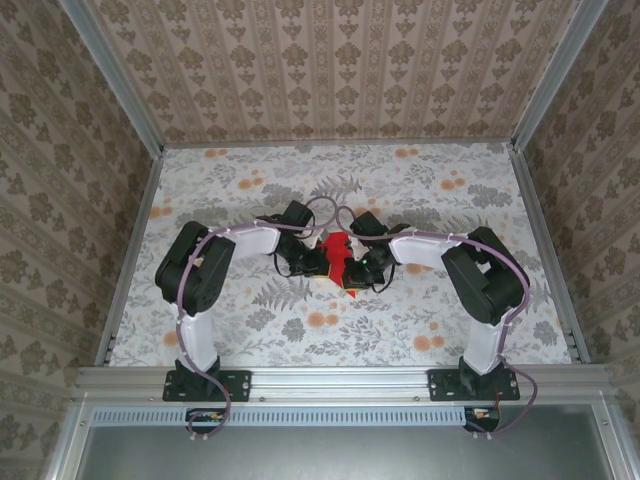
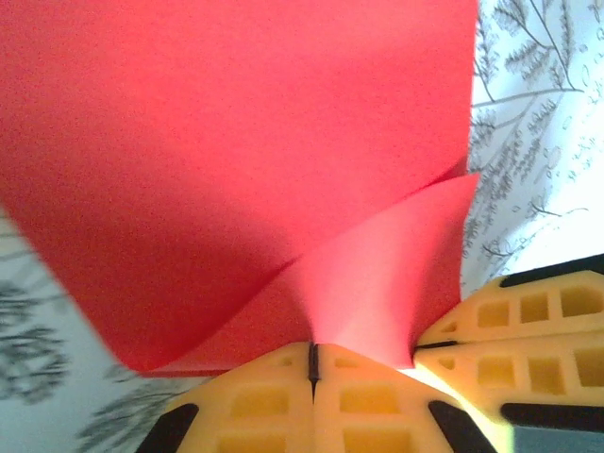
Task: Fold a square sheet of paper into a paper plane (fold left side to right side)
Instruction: Third fold the triangle at the center of the table, then fourth fold the wing at the center of the table.
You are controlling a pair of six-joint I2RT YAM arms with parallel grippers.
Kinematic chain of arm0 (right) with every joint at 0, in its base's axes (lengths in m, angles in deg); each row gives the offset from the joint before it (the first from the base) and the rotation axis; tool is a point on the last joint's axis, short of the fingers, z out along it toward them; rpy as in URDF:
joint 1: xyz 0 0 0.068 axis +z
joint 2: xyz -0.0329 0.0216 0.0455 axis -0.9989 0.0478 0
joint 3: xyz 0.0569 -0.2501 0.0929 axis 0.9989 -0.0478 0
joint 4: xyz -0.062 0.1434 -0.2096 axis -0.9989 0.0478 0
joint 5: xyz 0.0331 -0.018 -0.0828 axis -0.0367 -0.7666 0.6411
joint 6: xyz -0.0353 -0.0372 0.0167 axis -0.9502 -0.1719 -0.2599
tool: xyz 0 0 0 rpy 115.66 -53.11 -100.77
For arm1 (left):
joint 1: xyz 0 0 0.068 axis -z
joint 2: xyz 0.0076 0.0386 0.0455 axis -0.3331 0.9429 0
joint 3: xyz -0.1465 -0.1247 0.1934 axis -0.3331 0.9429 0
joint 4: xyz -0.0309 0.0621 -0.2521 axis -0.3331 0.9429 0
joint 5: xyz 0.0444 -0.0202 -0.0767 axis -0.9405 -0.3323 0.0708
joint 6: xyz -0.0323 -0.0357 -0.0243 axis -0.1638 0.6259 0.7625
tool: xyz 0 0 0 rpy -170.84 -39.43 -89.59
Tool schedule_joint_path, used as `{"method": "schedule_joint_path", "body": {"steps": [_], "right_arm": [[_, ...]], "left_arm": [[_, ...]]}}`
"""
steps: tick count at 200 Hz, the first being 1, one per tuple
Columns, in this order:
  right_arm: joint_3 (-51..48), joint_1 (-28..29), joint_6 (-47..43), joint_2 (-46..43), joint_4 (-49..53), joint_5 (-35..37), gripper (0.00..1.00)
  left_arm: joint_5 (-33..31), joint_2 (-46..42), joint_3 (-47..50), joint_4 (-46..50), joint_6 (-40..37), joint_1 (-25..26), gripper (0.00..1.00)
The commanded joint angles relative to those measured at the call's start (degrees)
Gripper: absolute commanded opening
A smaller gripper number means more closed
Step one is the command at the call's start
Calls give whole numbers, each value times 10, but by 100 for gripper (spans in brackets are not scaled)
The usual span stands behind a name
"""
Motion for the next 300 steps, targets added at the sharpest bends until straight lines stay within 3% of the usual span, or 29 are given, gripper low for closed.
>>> {"method": "schedule_joint_path", "body": {"steps": [1, 89, 132, 156, 190, 215, 244, 300], "right_arm": [[-14, -1, -10, 17, 64, 57, 0], [-20, -1, -10, 9, 57, 48, 0], [-26, -1, 2, -4, 2, 15, 0], [-40, -2, 2, -47, -57, 3, 14], [-52, -12, -45, -121, -60, 61, 38], [-59, -20, -77, -150, -57, 106, 50], [-71, -22, -100, -169, -85, 128, 55], [-38, -25, -117, -100, -110, 86, 59]], "left_arm": [[-79, 20, -2, 29, -33, -38, 0], [-99, 28, -28, 32, -53, -103, 0], [-74, -11, -10, 23, -47, -114, 10], [-50, -51, 10, 8, -26, -114, 20], [0, -110, 73, -58, 44, -110, 34], [29, -131, 119, -122, 115, -98, 41], [54, -126, 145, -180, 176, -84, 43], [43, -99, 129, -174, 188, -56, 44]]}}
